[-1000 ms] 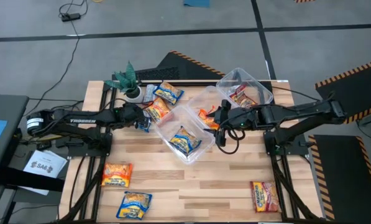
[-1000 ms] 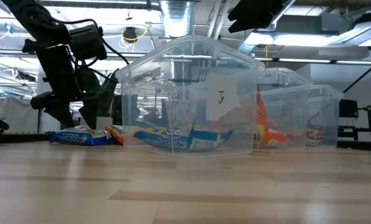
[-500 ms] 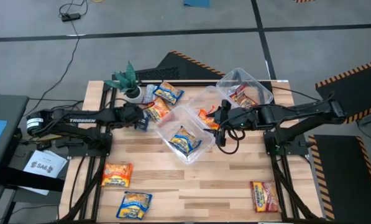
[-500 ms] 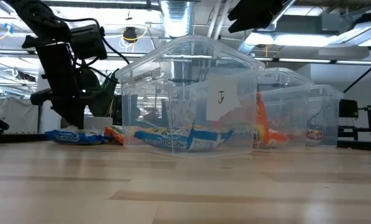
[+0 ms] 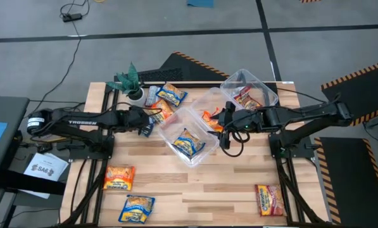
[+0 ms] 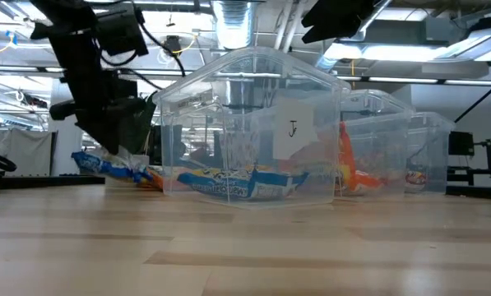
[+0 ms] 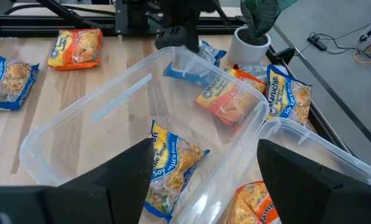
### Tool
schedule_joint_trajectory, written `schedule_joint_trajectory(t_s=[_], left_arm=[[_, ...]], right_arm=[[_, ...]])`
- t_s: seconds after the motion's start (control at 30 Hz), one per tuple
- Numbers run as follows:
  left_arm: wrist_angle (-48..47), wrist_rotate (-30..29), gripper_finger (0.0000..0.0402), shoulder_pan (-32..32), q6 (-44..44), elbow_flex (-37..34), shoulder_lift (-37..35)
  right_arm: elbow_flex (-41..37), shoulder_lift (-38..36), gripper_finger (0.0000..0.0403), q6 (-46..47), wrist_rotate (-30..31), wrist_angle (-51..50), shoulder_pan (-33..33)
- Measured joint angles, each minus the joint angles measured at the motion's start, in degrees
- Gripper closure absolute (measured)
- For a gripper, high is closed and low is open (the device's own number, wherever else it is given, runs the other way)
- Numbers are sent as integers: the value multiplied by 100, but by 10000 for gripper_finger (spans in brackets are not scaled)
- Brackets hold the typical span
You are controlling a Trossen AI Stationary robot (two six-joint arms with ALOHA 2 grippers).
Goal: Sort Maruchan noodles
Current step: Put the blue noodle pack into the left transparent bin
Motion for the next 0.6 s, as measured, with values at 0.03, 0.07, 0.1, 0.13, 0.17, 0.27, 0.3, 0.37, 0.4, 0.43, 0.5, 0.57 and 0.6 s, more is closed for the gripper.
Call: schedule_joint_trajectory(t_s=[0.03, 0.07, 0.1, 0.13, 0.17, 0.27, 0.3, 0.37, 0.4, 0.43, 0.5, 0.57, 0.6], left_arm=[[-98, -102, 401, -85, -50, 79, -1], [-208, -221, 401, -169, -102, 152, -2], [-313, -342, 401, -257, -167, 217, -2], [-414, -445, 401, -349, -233, 281, -2], [-520, -531, 401, -439, -307, 358, -2], [-919, -750, 401, -702, -568, 561, -4], [-1032, -803, 401, -792, -666, 608, -4], [-1193, -953, 401, -976, -804, 709, -4], [-1282, -1054, 401, -1056, -874, 778, -4], [-1380, -1166, 401, -1136, -953, 851, -4], [-1576, -1448, 401, -1284, -1087, 980, -4], [-1629, -1776, 401, -1427, -1115, 1089, -4], [-1630, -1959, 401, -1493, -1119, 1141, -4]], right_arm=[[0, 0, 97, 0, 1, 0, 0], [0, 0, 97, 0, 2, 0, 0], [0, 0, 97, 0, 2, 0, 0], [0, 0, 97, 0, 2, 2, -2], [0, 0, 97, 0, 2, 2, -1], [0, 0, 97, 2, 2, 0, -2], [0, 0, 97, 1, 2, 2, -2], [0, 0, 97, 2, 2, 2, -2], [0, 0, 97, 0, 2, 2, -2], [0, 0, 97, 2, 3, 2, -2], [0, 0, 97, 0, 4, 2, -2], [0, 0, 97, 0, 4, 2, -4], [0, 0, 97, 0, 4, 2, -4]])
